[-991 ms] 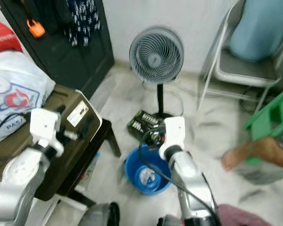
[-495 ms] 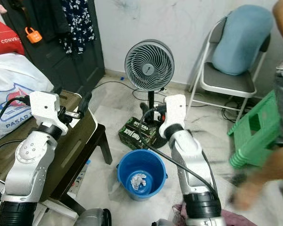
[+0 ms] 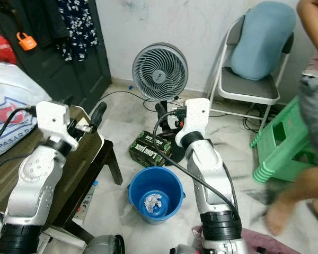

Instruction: Clean up the room

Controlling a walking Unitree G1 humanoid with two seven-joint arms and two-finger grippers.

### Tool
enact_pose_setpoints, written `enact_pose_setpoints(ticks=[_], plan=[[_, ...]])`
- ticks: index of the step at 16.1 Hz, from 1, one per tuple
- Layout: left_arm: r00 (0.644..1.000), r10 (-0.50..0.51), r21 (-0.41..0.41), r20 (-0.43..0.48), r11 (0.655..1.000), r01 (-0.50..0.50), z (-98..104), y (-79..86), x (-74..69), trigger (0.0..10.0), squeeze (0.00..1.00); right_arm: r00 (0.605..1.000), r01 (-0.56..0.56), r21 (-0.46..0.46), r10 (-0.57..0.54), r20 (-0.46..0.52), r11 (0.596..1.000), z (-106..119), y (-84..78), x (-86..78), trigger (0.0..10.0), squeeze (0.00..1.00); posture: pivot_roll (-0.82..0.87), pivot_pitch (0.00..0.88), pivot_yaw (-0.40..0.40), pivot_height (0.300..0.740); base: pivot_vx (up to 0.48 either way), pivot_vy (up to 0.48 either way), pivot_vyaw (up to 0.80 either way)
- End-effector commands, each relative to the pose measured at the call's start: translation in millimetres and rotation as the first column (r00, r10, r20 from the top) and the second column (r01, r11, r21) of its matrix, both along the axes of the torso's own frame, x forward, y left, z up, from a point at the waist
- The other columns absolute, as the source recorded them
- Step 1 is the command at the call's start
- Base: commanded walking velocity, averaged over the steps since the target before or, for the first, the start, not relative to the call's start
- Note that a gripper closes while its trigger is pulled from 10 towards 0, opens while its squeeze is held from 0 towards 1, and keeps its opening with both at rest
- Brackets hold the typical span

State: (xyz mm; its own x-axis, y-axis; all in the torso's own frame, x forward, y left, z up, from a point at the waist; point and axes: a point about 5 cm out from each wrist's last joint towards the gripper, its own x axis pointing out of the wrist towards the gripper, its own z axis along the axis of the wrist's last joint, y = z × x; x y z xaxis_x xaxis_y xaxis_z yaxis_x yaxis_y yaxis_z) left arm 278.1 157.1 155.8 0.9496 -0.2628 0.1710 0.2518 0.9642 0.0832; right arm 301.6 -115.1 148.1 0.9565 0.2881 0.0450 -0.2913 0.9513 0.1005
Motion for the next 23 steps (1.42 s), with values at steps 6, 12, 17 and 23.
enact_pose_setpoints(ticks=[6, 12, 17, 23], plan=[[0.996, 0.058, 0.023, -0.069, 0.998, -0.056, -29.1, 8.6, -37.2, 10.0, 0.0, 0.989, 0.123, -0.047, -0.126, -0.071, 0.991, -35.8, -39.4, -39.4, 10.0, 0.0, -0.04, 0.0, 0.025, 0.74, 0.0, 0.0, 0.0], [0.993, 0.013, 0.023, -0.118, 1.0, -0.011, -34.8, -1.0, -39.2, 10.0, 0.0, 0.982, 0.176, -0.124, -0.183, -0.046, 0.977, -39.2, -47.8, -61.9, 10.0, 0.0, -0.11, 0.0, 0.096, 0.74, 0.0, 0.0, 0.5], [0.995, 0.045, 0.035, -0.086, 0.999, -0.042, -29.0, 0.4, -38.3, 10.0, 0.0, 0.995, 0.098, -0.137, -0.097, 0.013, 0.986, -21.6, -35.9, -39.2, 10.0, 0.0, -0.07, 0.0, 0.021, 0.74, 0.0, 0.0, 0.8], [0.988, 0.115, 0.062, -0.099, 0.992, -0.109, -33.2, 5.9, -49.4, 10.0, 0.0, 0.994, 0.11, -0.114, -0.112, -0.011, 0.987, -24.9, -32.2, -40.3, 10.0, 0.0, -0.06, 0.0, 0.018, 0.74, 0.0, 0.0, 0.8]])
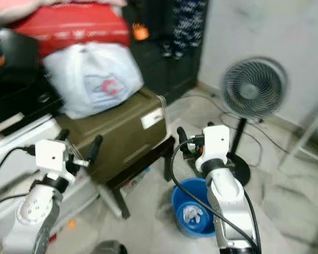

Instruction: Clean up the room

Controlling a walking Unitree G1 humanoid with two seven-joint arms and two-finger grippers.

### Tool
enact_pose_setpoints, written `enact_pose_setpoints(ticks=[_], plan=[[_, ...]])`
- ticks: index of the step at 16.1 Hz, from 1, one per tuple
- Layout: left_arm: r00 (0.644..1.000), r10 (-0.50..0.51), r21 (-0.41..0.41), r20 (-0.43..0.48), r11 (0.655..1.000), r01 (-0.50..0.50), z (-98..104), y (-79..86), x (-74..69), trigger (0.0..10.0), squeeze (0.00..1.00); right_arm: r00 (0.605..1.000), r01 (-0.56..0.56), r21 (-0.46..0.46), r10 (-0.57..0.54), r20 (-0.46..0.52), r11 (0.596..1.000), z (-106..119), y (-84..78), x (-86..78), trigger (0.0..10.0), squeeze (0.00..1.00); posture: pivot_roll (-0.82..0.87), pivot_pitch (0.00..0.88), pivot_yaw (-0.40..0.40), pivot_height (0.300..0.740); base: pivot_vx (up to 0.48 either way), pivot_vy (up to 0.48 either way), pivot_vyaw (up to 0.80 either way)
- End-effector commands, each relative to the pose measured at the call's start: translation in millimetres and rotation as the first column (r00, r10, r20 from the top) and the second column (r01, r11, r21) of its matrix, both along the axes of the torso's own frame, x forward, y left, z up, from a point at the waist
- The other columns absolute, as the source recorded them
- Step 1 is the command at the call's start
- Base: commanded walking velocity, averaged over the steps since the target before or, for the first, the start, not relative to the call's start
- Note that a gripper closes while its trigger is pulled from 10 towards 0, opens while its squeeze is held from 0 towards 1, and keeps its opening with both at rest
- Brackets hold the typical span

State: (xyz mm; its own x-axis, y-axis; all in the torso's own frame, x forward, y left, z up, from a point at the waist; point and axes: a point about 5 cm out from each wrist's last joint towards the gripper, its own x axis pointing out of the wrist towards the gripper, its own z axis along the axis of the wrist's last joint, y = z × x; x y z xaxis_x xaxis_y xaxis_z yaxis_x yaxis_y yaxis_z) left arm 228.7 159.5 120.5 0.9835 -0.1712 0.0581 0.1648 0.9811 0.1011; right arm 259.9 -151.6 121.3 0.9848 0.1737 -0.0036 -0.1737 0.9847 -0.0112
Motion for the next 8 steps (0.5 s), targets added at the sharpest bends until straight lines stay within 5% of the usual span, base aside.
enact_pose_setpoints(ticks=[1, 8], plan=[[0.999, 0.03, 0.021, 0.013, 0.999, -0.03, 3.0, 3.2, 3.1, 10.0, 0.0, 1.0, -0.005, 0.005, 0.005, 0.005, 1.0, 2.5, 4.3, 0.5, 10.0, 0.0, -0.06, 0.0, 0.018, 0.74, 0.0, 0.0, 0.8], [0.999, 0.032, -0.001, -0.012, 0.999, -0.032, 0.5, -3.1, 2.4, 10.0, 0.0, 1.0, 0.031, 0.004, -0.031, 0.005, 1.0, 3.1, 0.0, 2.0, 10.0, 0.0, -0.07, 0.0, 0.029, 0.74, 0.0, 0.0, 0.8]])
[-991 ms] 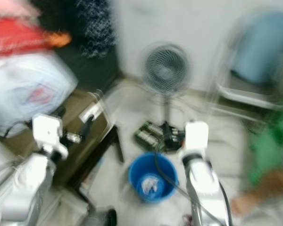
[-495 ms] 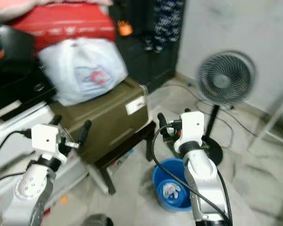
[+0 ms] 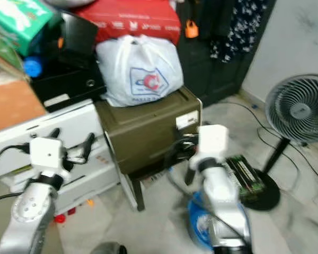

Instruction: Clean up the room

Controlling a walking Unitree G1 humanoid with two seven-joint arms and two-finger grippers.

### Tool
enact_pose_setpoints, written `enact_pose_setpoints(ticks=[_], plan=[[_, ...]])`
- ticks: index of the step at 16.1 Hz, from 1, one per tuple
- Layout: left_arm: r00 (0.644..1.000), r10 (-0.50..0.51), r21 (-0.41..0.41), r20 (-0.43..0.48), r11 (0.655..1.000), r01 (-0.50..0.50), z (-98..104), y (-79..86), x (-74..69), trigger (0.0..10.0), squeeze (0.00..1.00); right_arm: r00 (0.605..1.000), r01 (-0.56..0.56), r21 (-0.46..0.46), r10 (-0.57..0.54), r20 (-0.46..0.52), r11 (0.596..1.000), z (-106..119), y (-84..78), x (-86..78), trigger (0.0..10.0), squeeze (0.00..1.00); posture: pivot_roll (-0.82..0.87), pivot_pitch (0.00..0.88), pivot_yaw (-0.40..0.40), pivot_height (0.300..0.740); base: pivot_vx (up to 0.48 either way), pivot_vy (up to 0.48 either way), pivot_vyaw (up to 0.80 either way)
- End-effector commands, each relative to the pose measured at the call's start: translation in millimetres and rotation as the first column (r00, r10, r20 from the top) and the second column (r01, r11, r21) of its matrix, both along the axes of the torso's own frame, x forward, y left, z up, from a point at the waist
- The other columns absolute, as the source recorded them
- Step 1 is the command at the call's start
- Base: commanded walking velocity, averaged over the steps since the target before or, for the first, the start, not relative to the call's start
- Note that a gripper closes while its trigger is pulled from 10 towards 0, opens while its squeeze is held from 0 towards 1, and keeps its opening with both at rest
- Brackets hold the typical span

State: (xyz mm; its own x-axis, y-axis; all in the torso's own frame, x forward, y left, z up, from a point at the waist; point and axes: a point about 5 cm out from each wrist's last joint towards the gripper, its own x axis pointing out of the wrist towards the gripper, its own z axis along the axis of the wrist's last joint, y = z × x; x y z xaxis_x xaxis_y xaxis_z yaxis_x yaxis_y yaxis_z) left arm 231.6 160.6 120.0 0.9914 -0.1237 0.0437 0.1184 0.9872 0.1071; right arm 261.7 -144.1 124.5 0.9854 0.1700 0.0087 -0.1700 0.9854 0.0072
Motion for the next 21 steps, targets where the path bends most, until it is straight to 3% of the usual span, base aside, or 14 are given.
enact_pose_setpoints(ticks=[1, 8, 14, 21], plan=[[1.0, -0.02, -0.007, 0.004, 1.0, 0.02, 1.2, -5.6, 0.9, 10.0, 0.0, 1.0, 0.028, -0.015, -0.028, -0.006, 0.999, -0.6, -6.7, -0.3, 10.0, 0.0, -0.07, 0.0, 0.027, 0.74, 0.0, 0.0, 0.8], [1.0, 0.004, -0.002, -0.014, 1.0, -0.004, -0.6, -6.6, -2.1, 10.0, 0.0, 1.0, 0.026, -0.024, -0.027, -0.014, 0.999, -2.0, -6.7, 4.3, 10.0, 0.0, -0.05, 0.0, 0.015, 0.74, 0.0, 0.0, 0.8], [1.0, -0.017, -0.019, 0.002, 1.0, 0.017, 3.1, -8.4, 3.9, 10.0, 0.0, 1.0, 0.02, -0.034, -0.02, -0.008, 0.999, 0.5, -7.5, 6.4, 10.0, 0.0, -0.06, 0.0, 0.001, 0.74, 0.0, 0.0, 0.8], [0.999, -0.041, -0.035, 0.021, 0.999, 0.041, 6.6, -9.3, 4.3, 10.0, 0.0, 1.0, 0.015, -0.033, -0.015, -0.004, 0.999, 0.6, -5.1, 9.4, 10.0, 0.0, -0.06, 0.0, 0.004, 0.74, 0.16, 0.0, 0.0]])
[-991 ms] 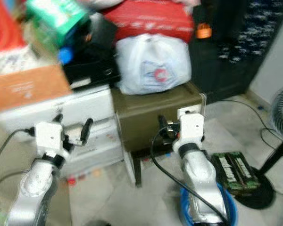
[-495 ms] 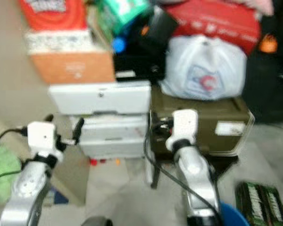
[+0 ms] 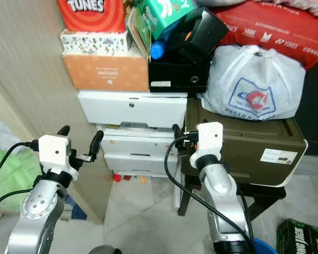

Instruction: Clean up the room

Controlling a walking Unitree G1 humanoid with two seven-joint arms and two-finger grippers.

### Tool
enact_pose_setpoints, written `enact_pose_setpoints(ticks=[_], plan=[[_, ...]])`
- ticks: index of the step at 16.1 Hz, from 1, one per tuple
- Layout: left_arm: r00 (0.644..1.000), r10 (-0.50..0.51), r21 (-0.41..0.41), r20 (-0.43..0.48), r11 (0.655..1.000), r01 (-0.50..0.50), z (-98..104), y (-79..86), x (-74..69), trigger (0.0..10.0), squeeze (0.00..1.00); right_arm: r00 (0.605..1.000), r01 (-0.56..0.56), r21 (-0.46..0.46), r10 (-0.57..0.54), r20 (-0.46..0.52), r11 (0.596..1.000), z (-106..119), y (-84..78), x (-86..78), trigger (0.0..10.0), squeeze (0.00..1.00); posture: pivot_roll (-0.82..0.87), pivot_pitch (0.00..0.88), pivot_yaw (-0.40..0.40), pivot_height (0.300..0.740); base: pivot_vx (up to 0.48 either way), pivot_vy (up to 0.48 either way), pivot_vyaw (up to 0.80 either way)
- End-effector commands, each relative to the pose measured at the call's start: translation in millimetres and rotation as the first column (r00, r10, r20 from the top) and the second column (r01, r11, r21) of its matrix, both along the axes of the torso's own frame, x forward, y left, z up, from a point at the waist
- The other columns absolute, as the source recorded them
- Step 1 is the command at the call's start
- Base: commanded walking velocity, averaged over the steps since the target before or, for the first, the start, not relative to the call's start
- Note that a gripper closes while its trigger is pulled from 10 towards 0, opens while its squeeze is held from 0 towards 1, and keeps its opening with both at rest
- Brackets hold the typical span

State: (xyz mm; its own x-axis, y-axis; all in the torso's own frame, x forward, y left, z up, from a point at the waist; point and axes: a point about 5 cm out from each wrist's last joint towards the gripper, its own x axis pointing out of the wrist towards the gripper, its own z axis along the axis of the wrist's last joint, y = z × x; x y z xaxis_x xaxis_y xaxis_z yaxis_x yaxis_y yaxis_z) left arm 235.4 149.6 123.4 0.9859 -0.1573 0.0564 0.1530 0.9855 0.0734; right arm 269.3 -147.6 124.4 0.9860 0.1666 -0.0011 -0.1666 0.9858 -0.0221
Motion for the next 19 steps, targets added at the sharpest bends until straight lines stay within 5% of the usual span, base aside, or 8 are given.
enact_pose_setpoints(ticks=[1, 7, 14, 19], plan=[[1.0, -0.006, 0.0, 0.013, 1.0, 0.006, 3.4, 2.1, 0.9, 10.0, 0.0, 1.0, 0.01, -0.004, -0.01, 0.001, 1.0, 0.5, -1.2, 1.7, 10.0, 0.0, -0.06, 0.0, 0.006, 0.74, 0.315, 0.0, 0.0], [1.0, 0.004, -0.03, 0.015, 1.0, -0.004, 5.8, 2.8, 3.9, 10.0, 0.0, 1.0, 0.015, -0.001, -0.015, 0.006, 1.0, 1.8, -1.2, 4.6, 10.0, 0.0, -0.05, 0.0, 0.008, 0.74, 0.252, 0.0, 0.0], [1.0, 0.024, -0.042, 0.011, 0.999, -0.024, 5.1, 1.6, 1.4, 10.0, 0.0, 1.0, 0.001, -0.017, -0.001, 0.01, 1.0, 0.7, 0.9, 4.4, 10.0, 0.0, -0.05, 0.0, 0.006, 0.74, 0.0, 0.0, 0.8], [0.998, 0.061, 0.004, -0.032, 0.998, -0.061, -3.8, 10.8, -20.8, 10.0, 0.0, 1.0, -0.001, -0.022, 0.001, -0.013, 1.0, -3.0, -1.4, -12.2, 10.0, 0.0, -0.05, 0.0, 0.007, 0.74, 0.0, 0.0, 0.8]])
